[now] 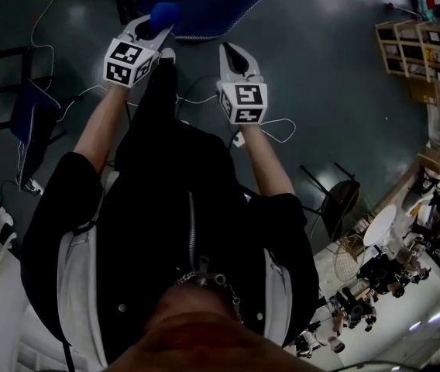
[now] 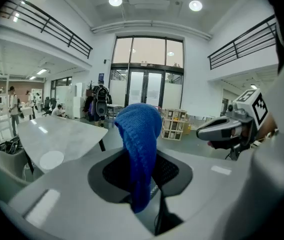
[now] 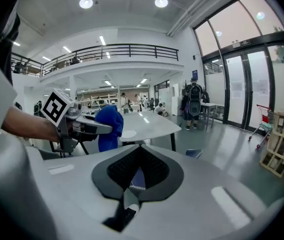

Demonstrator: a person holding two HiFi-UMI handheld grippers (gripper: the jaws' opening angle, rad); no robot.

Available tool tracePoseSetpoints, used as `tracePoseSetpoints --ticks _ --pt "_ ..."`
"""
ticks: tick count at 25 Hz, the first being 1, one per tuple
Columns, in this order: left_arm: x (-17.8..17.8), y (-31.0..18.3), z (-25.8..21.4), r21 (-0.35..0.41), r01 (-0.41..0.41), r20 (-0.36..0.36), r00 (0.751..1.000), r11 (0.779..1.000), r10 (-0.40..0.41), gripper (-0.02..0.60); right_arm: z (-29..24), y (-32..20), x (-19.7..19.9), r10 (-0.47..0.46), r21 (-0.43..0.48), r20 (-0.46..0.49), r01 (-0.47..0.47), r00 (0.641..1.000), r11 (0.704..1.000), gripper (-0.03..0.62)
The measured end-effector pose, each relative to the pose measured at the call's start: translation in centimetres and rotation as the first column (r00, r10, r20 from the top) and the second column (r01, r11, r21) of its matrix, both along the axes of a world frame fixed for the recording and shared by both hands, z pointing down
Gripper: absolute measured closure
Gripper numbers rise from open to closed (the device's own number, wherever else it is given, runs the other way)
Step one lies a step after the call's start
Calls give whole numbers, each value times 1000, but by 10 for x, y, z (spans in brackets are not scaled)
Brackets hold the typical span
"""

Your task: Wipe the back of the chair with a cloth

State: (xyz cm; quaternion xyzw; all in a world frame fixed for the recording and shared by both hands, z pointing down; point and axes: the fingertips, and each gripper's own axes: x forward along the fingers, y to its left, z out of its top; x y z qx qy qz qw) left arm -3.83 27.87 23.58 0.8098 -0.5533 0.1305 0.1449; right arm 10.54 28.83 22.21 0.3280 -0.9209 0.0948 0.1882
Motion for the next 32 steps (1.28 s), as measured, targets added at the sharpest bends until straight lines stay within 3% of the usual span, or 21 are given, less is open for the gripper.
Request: tracePoseSetpoints --ticks 3,5,14,17,20,26,30,32 --pt "-32 -108 17 -35 -80 -3 997 996 80 482 7 -94 -28 70 -43 -28 -71 997 997 591" --pt "-45 -140 30 -57 -121 -13 993 991 120 482 11 -118 -39 103 -69 -48 -106 994 992 591" --pt "-39 -219 73 -115 -286 -73 958 951 279 482 3 -193 -37 283 -58 -101 -289 954 955 591" --pt "-23 -238 84 -98 -376 -85 926 922 368 482 8 -213 -32 331 -73 -122 -341 936 937 591" --pt "3 -258 94 -34 -451 -68 891 892 449 484 21 -231 -20 345 -94 -157 -362 926 928 591" --pt "67 -297 122 25 -601 -25 798 799 602 486 34 -245 10 422 -117 -173 -444 890 888 591" --pt "108 -310 135 56 -716 32 698 696 715 486 52 -246 25 460 -141 -203 -491 864 860 591" --pt "122 -311 141 64 -751 48 660 657 749 486 62 -244 28 471 -154 -215 -506 855 849 591"
